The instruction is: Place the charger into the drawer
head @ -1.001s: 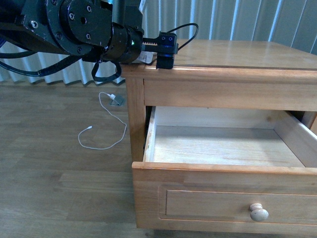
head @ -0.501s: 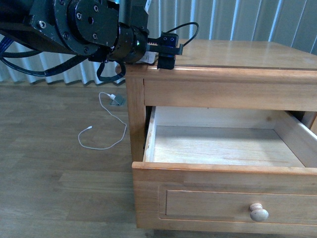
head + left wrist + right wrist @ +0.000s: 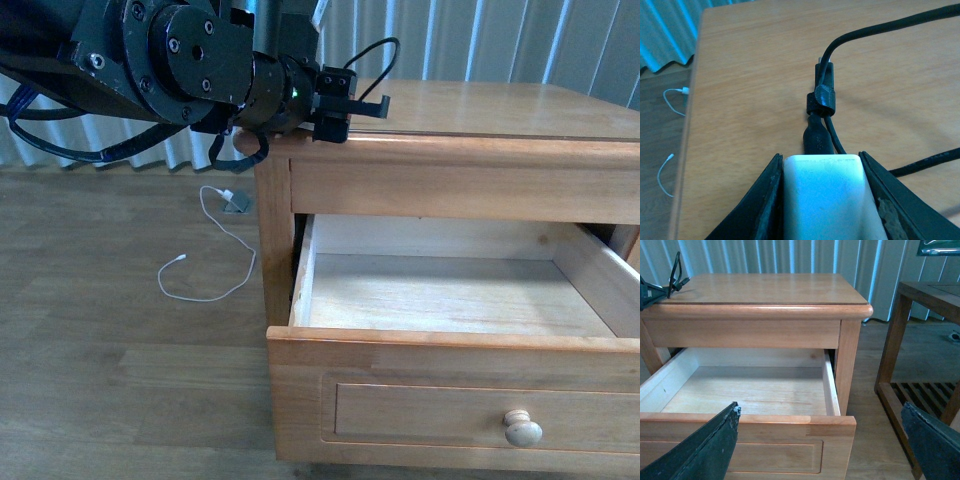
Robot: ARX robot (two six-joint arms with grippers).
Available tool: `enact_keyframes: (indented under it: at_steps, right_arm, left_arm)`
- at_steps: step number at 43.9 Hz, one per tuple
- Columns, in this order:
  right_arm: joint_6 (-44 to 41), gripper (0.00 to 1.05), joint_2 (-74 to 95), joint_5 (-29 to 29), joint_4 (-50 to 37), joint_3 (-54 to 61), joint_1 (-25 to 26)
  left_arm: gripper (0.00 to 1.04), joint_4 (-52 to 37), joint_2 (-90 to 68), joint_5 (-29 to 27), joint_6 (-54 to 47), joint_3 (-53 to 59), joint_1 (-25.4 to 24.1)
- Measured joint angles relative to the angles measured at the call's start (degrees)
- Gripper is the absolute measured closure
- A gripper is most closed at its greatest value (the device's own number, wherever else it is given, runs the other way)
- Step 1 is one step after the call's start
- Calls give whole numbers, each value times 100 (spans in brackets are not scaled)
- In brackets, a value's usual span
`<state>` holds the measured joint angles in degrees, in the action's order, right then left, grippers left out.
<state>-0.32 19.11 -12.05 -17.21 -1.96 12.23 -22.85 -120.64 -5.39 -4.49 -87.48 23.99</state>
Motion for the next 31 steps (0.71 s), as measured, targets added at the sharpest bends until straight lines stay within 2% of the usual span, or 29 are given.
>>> enact_keyframes:
  at_steps: [13,24,31]
  right_arm:
    - [0,8,0,-2,0,0,0]
    - [0,8,0,0,0,0,0]
    - [0,8,0,0,0,0,0]
  left_arm:
    - [65,-186,535,525,-181,614,459]
    - [65,313,1134,1303,-625,951,977]
    - [65,595,1034,1488,-767,1010,1161]
